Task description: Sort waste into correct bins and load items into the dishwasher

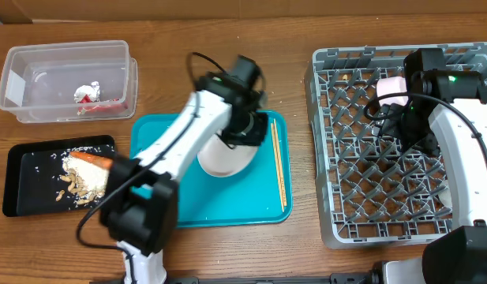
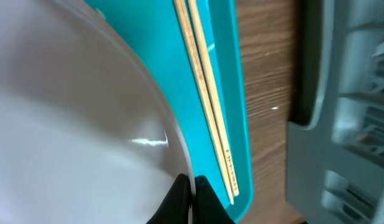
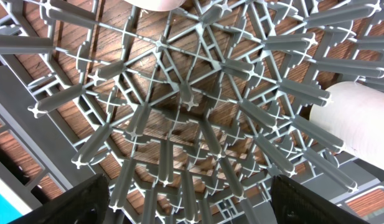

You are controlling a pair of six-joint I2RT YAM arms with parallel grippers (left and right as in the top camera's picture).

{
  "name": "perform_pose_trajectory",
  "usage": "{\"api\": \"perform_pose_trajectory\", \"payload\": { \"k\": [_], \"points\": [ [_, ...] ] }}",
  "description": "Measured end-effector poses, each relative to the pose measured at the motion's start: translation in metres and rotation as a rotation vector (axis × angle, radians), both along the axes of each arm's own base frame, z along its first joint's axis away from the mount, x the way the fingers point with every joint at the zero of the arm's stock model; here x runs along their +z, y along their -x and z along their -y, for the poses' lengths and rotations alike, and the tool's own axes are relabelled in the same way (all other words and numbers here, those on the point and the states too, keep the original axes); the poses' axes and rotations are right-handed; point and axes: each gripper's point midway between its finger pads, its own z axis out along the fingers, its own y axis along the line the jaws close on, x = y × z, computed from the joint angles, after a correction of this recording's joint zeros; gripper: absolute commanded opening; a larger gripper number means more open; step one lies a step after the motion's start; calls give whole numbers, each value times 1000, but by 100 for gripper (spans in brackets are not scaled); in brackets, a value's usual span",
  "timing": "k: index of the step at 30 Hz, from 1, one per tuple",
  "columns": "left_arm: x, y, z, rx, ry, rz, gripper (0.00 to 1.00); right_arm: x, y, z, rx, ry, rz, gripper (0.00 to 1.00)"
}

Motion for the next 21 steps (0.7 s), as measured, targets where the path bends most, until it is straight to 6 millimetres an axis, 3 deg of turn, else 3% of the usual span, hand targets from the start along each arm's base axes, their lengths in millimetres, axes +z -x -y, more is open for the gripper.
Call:
{"api": "perform_pose_trajectory", "payload": {
  "k": [6, 11, 15, 21],
  "points": [
    [-11, 11, 6, 0, -47, -30, 19, 0, 0, 0, 0, 0, 0, 86],
    [-9, 14, -16, 33, -90, -75, 33, 0, 0, 0, 0, -1, -1, 88],
    [14, 4, -52, 109, -103, -78, 34, -1, 0, -5, 9, -27, 0, 88],
    [77, -10, -144, 329, -141, 16, 49, 2, -6, -26, 64, -144, 25, 88]
  ]
}}
